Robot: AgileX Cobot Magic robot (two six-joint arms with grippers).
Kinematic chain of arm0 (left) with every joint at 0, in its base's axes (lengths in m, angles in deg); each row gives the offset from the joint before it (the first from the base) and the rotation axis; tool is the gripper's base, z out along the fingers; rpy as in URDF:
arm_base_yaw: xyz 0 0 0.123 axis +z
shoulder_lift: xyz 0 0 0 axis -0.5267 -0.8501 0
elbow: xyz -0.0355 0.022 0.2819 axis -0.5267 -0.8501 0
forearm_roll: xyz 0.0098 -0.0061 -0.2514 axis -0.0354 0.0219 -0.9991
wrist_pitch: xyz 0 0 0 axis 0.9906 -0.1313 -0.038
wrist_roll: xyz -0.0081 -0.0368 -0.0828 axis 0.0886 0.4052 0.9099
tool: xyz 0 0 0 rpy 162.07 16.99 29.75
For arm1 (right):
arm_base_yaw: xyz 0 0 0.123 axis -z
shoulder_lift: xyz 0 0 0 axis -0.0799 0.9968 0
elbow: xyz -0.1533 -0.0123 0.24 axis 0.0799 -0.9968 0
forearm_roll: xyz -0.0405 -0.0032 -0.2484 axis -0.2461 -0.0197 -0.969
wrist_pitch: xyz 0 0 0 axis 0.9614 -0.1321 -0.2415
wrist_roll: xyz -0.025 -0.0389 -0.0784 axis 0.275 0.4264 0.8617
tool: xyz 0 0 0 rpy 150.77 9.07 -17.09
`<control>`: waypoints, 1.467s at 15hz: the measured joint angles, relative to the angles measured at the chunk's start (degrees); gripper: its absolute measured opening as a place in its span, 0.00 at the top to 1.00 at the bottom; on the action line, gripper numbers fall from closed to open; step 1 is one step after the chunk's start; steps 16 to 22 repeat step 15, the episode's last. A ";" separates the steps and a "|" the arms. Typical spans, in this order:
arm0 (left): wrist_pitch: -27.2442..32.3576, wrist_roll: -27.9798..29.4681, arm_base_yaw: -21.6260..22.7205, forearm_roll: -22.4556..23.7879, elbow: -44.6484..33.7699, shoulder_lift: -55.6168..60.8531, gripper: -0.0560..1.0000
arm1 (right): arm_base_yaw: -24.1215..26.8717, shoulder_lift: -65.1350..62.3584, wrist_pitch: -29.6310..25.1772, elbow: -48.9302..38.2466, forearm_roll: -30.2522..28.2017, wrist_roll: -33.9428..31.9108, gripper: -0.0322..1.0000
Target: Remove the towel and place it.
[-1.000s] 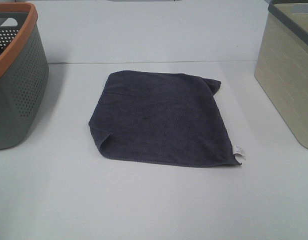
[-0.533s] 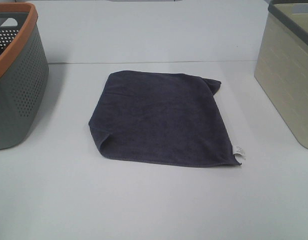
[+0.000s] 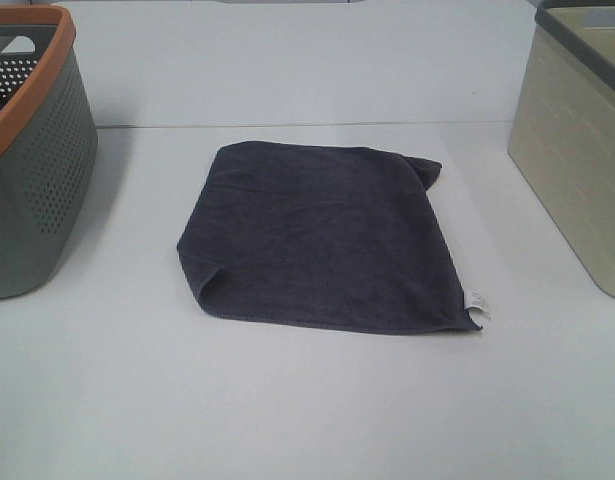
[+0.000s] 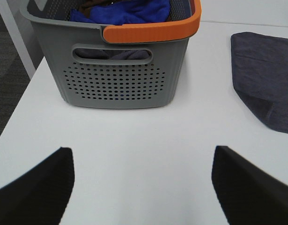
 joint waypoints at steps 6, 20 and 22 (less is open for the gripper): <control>-0.17 -0.06 0.00 -0.06 -0.11 0.00 0.23 | 0.00 0.00 0.00 0.00 0.40 0.00 0.25; -0.23 -0.17 0.00 -0.06 -0.11 0.00 0.23 | 0.00 0.00 0.00 0.00 0.40 0.00 0.25; -0.23 -0.17 0.00 -0.06 -0.11 0.00 0.23 | 0.00 0.00 0.00 0.00 0.40 0.00 0.25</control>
